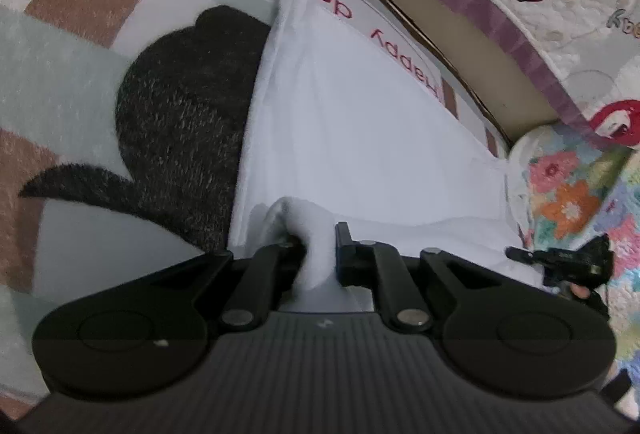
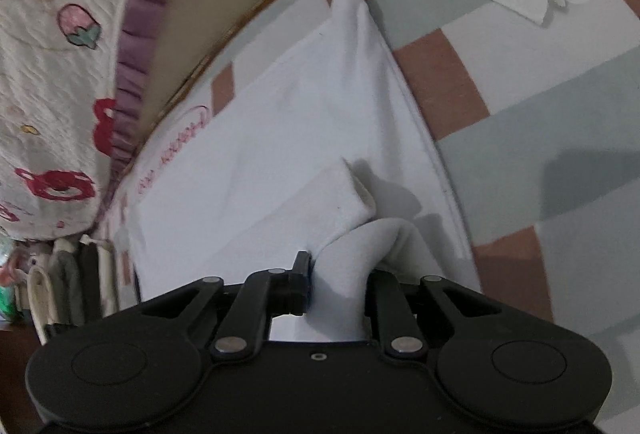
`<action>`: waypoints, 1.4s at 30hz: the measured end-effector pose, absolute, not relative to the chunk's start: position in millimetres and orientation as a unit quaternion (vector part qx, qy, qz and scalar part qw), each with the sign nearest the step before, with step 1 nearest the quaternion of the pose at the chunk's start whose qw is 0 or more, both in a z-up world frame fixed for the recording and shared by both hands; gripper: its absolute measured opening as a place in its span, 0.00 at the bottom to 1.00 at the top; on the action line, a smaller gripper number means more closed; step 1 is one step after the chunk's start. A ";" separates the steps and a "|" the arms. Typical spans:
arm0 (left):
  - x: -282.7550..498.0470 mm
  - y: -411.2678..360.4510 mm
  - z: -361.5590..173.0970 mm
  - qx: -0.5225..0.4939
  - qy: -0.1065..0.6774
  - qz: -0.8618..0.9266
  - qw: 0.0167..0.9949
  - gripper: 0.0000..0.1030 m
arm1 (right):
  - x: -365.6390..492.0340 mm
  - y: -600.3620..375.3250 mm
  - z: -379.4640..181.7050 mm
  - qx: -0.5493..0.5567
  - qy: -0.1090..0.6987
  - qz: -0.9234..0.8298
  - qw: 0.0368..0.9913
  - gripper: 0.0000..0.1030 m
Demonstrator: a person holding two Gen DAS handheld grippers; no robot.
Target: Fold clothes
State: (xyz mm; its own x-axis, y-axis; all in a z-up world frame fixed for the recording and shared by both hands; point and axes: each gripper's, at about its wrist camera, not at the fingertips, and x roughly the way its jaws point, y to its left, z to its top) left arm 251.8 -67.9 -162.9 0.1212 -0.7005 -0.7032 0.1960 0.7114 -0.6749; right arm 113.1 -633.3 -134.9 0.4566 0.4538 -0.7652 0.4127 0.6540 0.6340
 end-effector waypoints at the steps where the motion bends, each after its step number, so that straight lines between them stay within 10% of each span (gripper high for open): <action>1: 249.3 -63.0 -155.7 -0.218 0.578 -0.316 0.720 0.11 | 112.9 -633.6 -134.4 0.416 0.521 0.015 0.745 0.18; 6: 218.1 -35.3 -109.9 -0.194 0.506 -0.335 0.771 0.47 | 84.6 -640.4 -107.6 0.416 0.473 0.010 0.776 0.36; 17: 126.8 1.0 -93.6 -0.170 0.405 -0.278 0.854 0.45 | -49.8 -595.5 -67.4 0.390 0.312 -0.018 0.866 0.40; 38: 40.1 -125.2 -130.5 0.201 0.354 -0.489 0.771 0.53 | -38.5 -496.9 -135.8 0.348 0.462 0.022 0.815 0.54; 40: 38.9 -127.6 -133.8 0.210 0.353 -0.490 0.769 0.55 | -40.3 -492.6 -136.6 0.346 0.447 0.025 0.825 0.54; 42: 39.1 -128.6 -139.0 0.213 0.359 -0.486 0.768 0.55 | -38.9 -483.6 -134.8 0.315 0.451 0.044 0.834 0.23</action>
State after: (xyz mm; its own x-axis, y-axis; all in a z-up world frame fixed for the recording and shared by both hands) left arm 39.1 -128.6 -139.0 0.2696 -0.5936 -0.7582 0.8998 0.4358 -0.0212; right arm -38.9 -483.6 -134.8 0.5890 0.3578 -0.7247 0.2106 0.7978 0.5650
